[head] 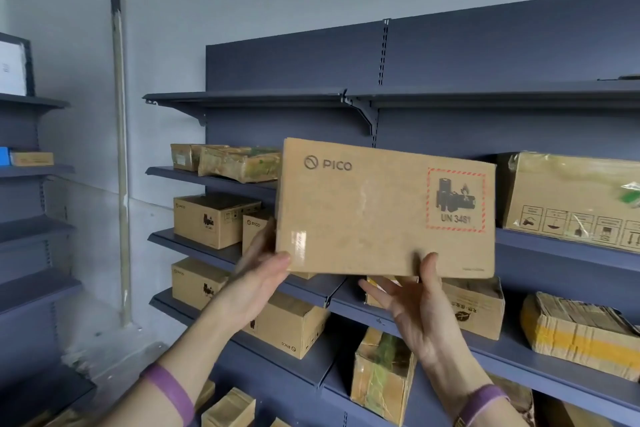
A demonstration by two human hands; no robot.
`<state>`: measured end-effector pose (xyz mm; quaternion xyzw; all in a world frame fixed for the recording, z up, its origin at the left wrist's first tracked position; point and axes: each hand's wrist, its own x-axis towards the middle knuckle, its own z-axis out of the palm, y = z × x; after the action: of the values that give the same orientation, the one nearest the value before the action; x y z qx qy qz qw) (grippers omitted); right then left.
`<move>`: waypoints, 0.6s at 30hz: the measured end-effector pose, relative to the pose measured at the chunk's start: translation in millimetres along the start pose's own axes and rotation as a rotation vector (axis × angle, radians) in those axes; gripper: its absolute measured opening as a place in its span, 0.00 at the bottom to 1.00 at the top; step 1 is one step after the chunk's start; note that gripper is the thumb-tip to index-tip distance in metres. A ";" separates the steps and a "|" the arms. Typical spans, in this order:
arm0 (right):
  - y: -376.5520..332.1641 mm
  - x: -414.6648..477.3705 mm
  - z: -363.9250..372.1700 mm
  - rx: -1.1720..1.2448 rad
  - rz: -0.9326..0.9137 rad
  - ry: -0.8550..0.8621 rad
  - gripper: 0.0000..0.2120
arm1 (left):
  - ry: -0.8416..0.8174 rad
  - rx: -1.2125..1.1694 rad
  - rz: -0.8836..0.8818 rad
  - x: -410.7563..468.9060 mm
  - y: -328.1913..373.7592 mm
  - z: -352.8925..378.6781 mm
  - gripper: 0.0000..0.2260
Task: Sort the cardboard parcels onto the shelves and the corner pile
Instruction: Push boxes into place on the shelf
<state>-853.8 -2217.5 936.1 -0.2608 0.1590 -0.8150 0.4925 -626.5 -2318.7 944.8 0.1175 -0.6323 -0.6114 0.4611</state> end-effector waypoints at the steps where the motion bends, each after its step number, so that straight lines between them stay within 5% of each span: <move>1: 1.7 1.4 1.5 0.012 -0.001 0.020 0.31 | 0.014 0.041 -0.006 -1.8 -2.0 4.4 0.54; 4: -3.9 1.8 4.8 0.019 -0.037 0.061 0.24 | -0.011 0.143 0.018 -7.4 -6.2 9.1 0.55; 8: -14.4 3.0 2.6 0.007 -0.061 0.119 0.26 | 0.128 0.201 0.075 -8.7 2.2 5.8 0.40; 13: -19.0 1.0 0.9 -0.039 -0.024 0.125 0.31 | 0.360 -0.203 -0.147 2.8 8.7 -11.9 0.47; 18: -14.8 3.5 -4.4 -0.129 0.027 0.116 0.30 | 0.263 -0.393 -0.259 2.8 8.6 -4.4 0.26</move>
<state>-868.4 -2213.8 941.1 -0.2423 0.2429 -0.8102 0.4754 -621.3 -2321.7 952.8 0.1843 -0.4157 -0.7559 0.4710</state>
